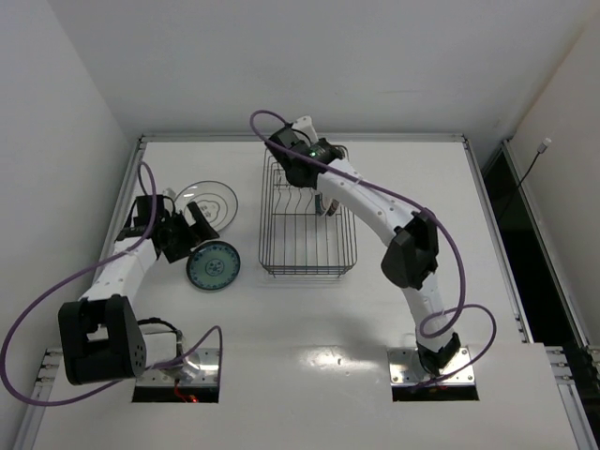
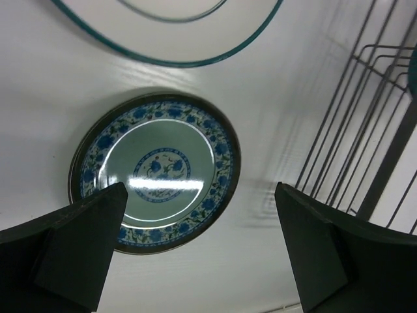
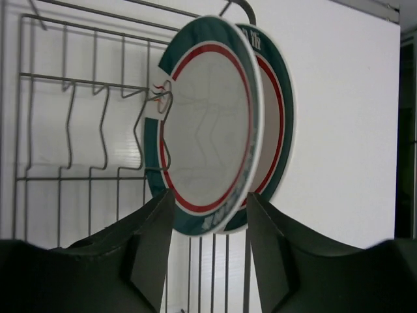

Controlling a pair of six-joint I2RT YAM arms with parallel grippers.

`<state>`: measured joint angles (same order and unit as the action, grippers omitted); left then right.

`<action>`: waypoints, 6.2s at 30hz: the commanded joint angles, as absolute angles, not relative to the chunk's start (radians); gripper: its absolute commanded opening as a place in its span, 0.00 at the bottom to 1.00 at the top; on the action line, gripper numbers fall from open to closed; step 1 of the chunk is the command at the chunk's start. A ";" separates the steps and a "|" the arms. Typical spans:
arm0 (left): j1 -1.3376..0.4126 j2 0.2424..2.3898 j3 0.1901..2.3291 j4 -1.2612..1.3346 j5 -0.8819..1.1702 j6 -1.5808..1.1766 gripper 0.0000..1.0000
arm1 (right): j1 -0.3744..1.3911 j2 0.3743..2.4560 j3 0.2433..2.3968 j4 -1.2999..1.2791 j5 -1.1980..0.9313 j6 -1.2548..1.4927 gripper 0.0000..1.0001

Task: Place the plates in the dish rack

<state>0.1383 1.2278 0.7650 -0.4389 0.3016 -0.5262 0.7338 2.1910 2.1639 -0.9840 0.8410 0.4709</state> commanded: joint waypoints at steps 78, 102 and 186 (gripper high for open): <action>-0.069 1.108 0.853 0.019 0.816 -0.974 0.23 | 0.454 1.474 1.156 -0.115 -0.511 0.799 0.00; 0.052 1.181 1.077 -0.793 0.062 -0.646 0.93 | 0.583 2.019 2.307 -1.133 0.683 0.549 0.00; 0.101 1.434 0.581 -0.373 0.182 -0.973 0.32 | 0.667 1.523 1.766 -0.996 0.273 0.537 0.66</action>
<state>0.0895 1.3693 0.5800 -0.5156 0.1905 -1.0031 0.6785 1.5532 1.7794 -0.9905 0.2459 0.5625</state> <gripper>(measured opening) 0.345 0.655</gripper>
